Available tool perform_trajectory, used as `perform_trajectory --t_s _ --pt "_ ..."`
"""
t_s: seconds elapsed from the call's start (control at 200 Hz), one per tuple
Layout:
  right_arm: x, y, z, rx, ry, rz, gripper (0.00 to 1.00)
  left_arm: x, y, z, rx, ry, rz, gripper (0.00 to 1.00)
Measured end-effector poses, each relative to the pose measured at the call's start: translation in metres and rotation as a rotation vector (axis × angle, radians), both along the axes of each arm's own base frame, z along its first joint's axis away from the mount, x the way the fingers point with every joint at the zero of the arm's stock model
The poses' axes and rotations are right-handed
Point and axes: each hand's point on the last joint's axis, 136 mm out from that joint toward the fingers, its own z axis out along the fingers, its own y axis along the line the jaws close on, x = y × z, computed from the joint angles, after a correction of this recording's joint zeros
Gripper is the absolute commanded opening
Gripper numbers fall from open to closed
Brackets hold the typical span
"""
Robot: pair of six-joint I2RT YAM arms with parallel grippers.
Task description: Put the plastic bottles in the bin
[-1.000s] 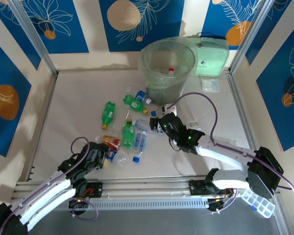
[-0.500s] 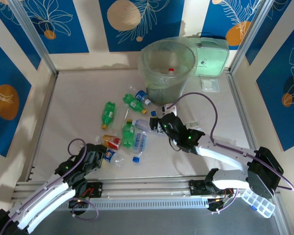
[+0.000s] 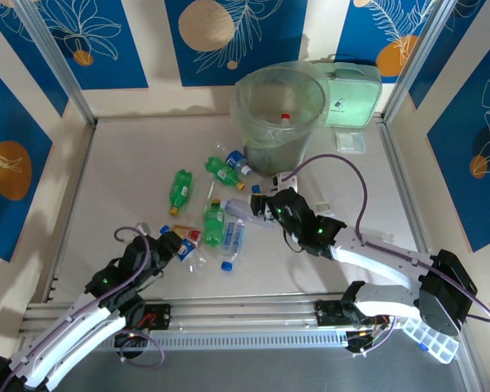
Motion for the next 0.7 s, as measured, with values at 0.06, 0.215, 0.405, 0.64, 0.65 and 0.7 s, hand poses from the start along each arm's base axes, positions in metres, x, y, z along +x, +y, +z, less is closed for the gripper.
perform_trajectory --t_s 0.06,0.215,0.405,0.64,0.65,0.7 --pt "-0.001 -0.001 0.0 0.004 0.0 -0.002 0.75 0.005 -0.006 0.012 0.026 -0.064 -0.053 0.46" --pt "-0.002 -0.003 0.004 0.014 -0.005 -0.005 0.76 0.016 -0.025 0.04 0.094 -0.212 -0.189 0.41" --pt "-0.004 -0.006 0.013 0.038 -0.025 -0.006 0.76 0.028 -0.045 0.062 0.152 -0.324 -0.291 0.36" --pt "-0.013 -0.009 0.021 0.088 -0.04 0.04 0.79 0.054 -0.069 0.072 0.182 -0.382 -0.341 0.35" --pt "-0.015 -0.009 0.022 0.092 -0.042 0.046 0.79 0.055 -0.07 0.071 0.182 -0.381 -0.343 0.35" --pt "-0.02 -0.006 0.024 0.114 -0.052 0.082 0.81 0.06 -0.076 0.067 0.181 -0.379 -0.357 0.35"
